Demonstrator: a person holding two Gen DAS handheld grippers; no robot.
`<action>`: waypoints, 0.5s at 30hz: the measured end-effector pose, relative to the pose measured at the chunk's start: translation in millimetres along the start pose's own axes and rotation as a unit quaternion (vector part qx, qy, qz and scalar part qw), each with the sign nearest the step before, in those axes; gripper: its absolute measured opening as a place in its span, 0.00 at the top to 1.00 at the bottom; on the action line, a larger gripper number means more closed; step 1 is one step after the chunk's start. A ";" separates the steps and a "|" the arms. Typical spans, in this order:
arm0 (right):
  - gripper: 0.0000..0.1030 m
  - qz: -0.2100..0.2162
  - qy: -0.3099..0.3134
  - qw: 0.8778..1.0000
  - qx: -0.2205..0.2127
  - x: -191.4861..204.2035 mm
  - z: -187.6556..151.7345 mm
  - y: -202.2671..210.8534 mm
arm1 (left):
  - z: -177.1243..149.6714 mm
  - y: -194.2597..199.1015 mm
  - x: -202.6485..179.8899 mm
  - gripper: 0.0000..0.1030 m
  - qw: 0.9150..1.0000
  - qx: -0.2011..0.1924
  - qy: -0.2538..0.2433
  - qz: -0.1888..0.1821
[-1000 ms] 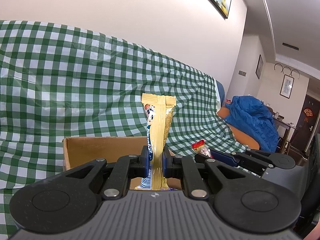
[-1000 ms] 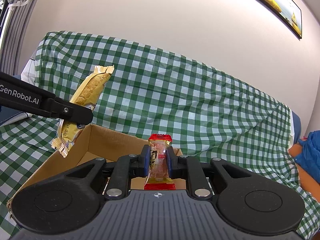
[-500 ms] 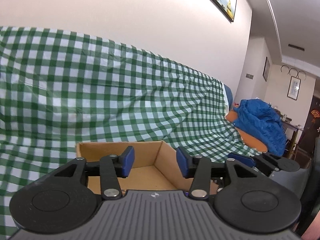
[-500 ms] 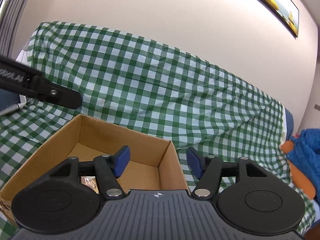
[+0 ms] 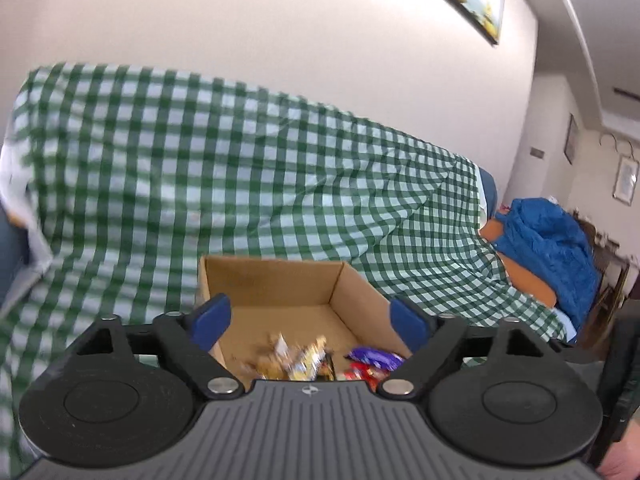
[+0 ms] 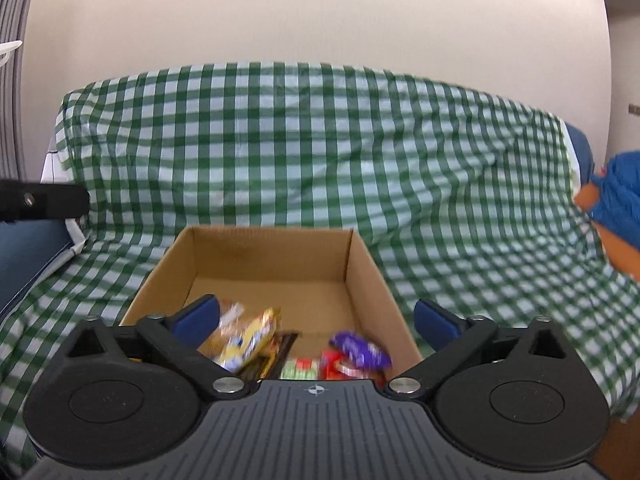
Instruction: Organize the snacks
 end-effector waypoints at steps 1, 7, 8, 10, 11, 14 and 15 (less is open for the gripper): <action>0.01 0.000 -0.003 1.000 0.007 -0.1 -4.6 1.2 | -10.0 1.2 -2.9 0.03 1.000 0.005 0.003 -0.009; 0.01 -0.014 0.003 0.999 0.030 2.9 -19.4 -3.5 | -49.7 -24.1 -2.1 0.00 0.997 0.056 -0.016 0.044; 0.01 -0.018 0.004 0.999 0.030 2.3 -20.2 -4.6 | -49.7 -27.8 1.1 0.00 0.997 0.057 -0.010 0.047; 0.01 -0.023 0.000 0.999 0.036 0.8 -21.8 -7.0 | -51.1 -38.4 8.2 0.00 0.995 0.079 0.004 0.064; 0.01 -0.026 -0.004 0.999 0.041 -1.1 -21.6 -10.1 | -52.3 -43.1 11.8 0.00 0.993 0.092 0.015 0.067; 0.01 -0.031 -0.019 0.997 0.065 -5.1 -24.5 -18.2 | -54.6 -51.6 19.0 0.00 0.990 0.115 0.037 0.075; 0.01 -0.031 -0.026 0.997 0.073 -5.9 -25.2 -20.1 | -55.6 -55.3 21.3 0.00 0.988 0.125 0.038 0.077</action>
Point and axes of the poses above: each gripper's, at about its wrist camera, not at the fingertips, and y roughly against the way its jaws point, x to its left, z to its top, the point moved 7 cm from there along -y, roughly the way its jaws point, and after that the axes turned 11 degrees about x, right-handed, at the moved point
